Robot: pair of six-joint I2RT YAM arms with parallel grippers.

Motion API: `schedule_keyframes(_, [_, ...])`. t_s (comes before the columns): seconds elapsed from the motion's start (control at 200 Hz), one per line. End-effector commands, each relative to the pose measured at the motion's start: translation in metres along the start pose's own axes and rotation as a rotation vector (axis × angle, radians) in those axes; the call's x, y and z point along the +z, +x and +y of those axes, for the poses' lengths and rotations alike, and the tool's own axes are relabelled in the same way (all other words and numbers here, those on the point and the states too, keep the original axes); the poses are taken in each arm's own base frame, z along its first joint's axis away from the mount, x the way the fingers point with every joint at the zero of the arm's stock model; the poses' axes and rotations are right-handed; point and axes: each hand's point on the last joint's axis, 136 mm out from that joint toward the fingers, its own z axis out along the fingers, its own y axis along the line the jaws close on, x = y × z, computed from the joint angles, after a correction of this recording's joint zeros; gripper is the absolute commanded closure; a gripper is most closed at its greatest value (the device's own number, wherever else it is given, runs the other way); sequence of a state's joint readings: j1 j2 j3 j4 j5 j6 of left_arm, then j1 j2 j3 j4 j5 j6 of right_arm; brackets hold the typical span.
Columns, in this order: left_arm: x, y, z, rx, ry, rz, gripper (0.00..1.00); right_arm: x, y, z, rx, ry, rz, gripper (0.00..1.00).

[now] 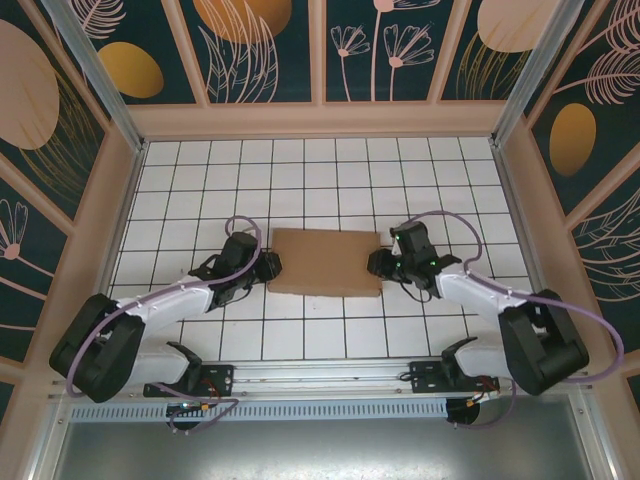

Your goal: Fold the paper box

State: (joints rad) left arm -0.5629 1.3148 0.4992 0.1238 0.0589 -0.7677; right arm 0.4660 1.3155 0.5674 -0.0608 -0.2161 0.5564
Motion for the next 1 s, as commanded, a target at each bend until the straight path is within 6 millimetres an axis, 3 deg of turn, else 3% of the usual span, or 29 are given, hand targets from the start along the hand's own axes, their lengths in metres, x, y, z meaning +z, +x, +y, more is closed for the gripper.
schedule_keyframes(0.0, [0.011,-0.008,-0.012,0.002,0.038,0.023,0.73,0.017,-0.017,-0.011,0.035,0.019,-0.008,0.7])
schedule_keyframes(0.24, [0.047,-0.053,-0.014,0.047,-0.073,0.004,0.73,0.049,-0.086,-0.013,0.072,0.014,-0.047,0.73])
schedule_keyframes(0.385, [0.062,-0.082,-0.01,0.092,-0.156,-0.027,0.68,0.067,-0.097,-0.013,0.08,0.019,-0.035,0.73])
schedule_keyframes(0.465, [0.077,-0.082,0.005,0.073,-0.191,0.005,0.68,0.073,-0.102,-0.011,0.086,0.01,-0.036,0.72])
schedule_keyframes(0.52, [0.08,-0.096,0.001,0.06,-0.183,-0.017,0.68,0.075,-0.104,-0.01,0.088,0.005,-0.036,0.72])
schedule_keyframes(0.711, [0.084,-0.108,0.002,0.05,-0.19,-0.036,0.6,0.076,-0.112,-0.006,0.08,-0.018,-0.051,0.67])
schedule_keyframes(0.791, [0.078,-0.113,-0.003,0.053,-0.178,-0.05,0.57,0.071,-0.118,-0.005,0.059,-0.002,-0.063,0.56])
schedule_keyframes(0.851, [0.064,-0.123,-0.009,0.073,-0.176,-0.089,0.48,0.055,-0.129,-0.001,0.033,0.007,-0.114,0.42])
schedule_keyframes(0.896, [0.047,-0.136,-0.016,0.095,-0.177,-0.141,0.41,0.038,-0.14,0.008,0.001,-0.008,-0.166,0.25])
schedule_keyframes(0.931, [0.031,-0.148,-0.021,0.114,-0.178,-0.193,0.34,0.022,-0.148,0.017,-0.035,-0.027,-0.209,0.03])
schedule_keyframes(0.991, [0.001,-0.167,-0.03,0.131,-0.176,-0.29,0.22,-0.006,-0.162,0.033,-0.1,-0.041,-0.29,0.01])
